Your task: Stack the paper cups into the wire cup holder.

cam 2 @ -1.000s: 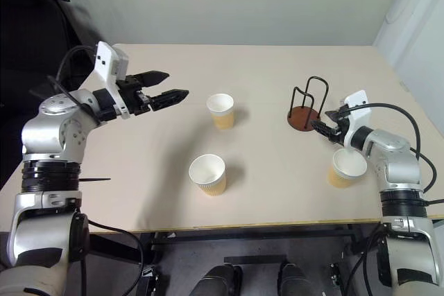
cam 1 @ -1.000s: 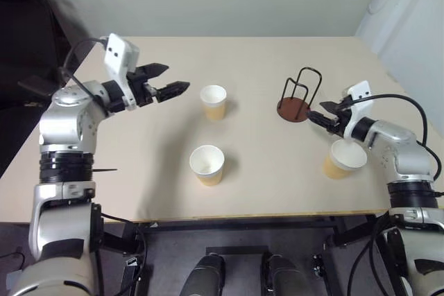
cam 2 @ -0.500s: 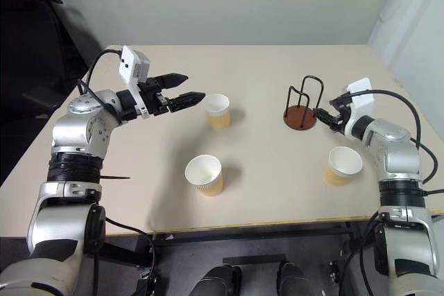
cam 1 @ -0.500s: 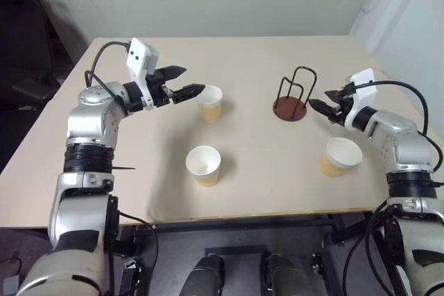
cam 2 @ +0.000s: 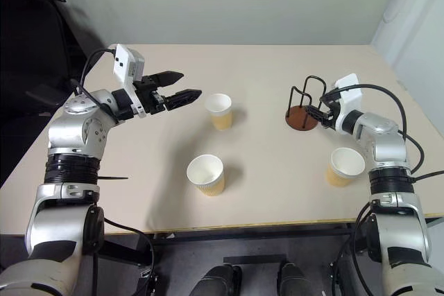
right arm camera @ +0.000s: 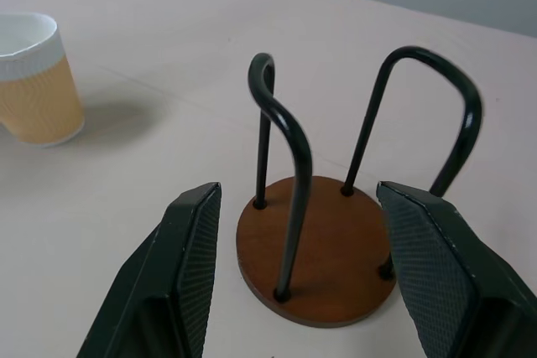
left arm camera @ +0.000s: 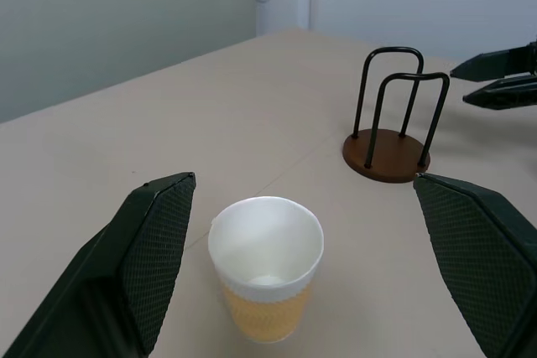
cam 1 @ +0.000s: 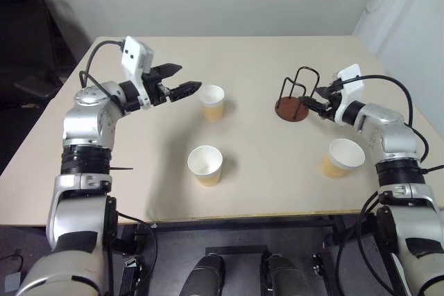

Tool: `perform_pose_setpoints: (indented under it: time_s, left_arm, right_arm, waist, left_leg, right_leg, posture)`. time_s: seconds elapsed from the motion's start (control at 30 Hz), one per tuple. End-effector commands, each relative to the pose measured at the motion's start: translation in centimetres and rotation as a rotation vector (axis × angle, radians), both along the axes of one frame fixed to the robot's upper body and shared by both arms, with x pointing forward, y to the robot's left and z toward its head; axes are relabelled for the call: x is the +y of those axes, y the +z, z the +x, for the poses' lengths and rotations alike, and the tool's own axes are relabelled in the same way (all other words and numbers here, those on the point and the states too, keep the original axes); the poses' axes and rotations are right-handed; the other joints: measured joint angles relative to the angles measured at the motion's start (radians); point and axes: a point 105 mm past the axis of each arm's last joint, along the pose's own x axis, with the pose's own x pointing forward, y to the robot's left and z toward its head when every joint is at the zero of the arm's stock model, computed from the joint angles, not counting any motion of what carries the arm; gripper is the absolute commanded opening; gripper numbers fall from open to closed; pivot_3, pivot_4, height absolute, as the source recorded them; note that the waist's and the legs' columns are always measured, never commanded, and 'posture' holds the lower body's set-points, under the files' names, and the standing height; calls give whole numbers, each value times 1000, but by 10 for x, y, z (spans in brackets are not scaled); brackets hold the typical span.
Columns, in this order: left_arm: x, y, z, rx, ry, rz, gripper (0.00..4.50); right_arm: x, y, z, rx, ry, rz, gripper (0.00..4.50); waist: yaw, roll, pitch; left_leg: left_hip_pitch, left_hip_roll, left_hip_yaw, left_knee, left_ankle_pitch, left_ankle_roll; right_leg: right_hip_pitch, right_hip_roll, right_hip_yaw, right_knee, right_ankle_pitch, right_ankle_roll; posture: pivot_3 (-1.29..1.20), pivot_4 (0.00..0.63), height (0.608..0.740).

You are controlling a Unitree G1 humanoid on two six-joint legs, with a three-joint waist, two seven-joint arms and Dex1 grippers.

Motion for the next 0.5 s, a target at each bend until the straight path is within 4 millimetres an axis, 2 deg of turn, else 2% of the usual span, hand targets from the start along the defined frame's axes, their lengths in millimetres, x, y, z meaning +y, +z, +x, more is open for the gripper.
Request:
perform_pose_setpoints:
  time_s: [0.03, 0.5]
  left_arm:
    - [4, 21, -6, -77, 3, -3, 4459]
    - [8, 22, -9, -79, 20, 8, 4459]
  right_arm:
    - [7, 22, 4, -79, 15, -8, 2975]
    - [19, 20, 20, -101, 1, -32, 2975]
  waist:
    - [0, 0, 0]
    - [0, 0, 0]
  left_leg:
    - [0, 0, 0, 0, 0, 0]
    - [-1, 0, 0, -1, 0, -1]
  right_leg:
    - [0, 0, 0, 0, 0, 0]
    - [-1, 0, 0, 0, 1, -1]
  posture:
    - [0, 150, 740]
    - [0, 150, 740]
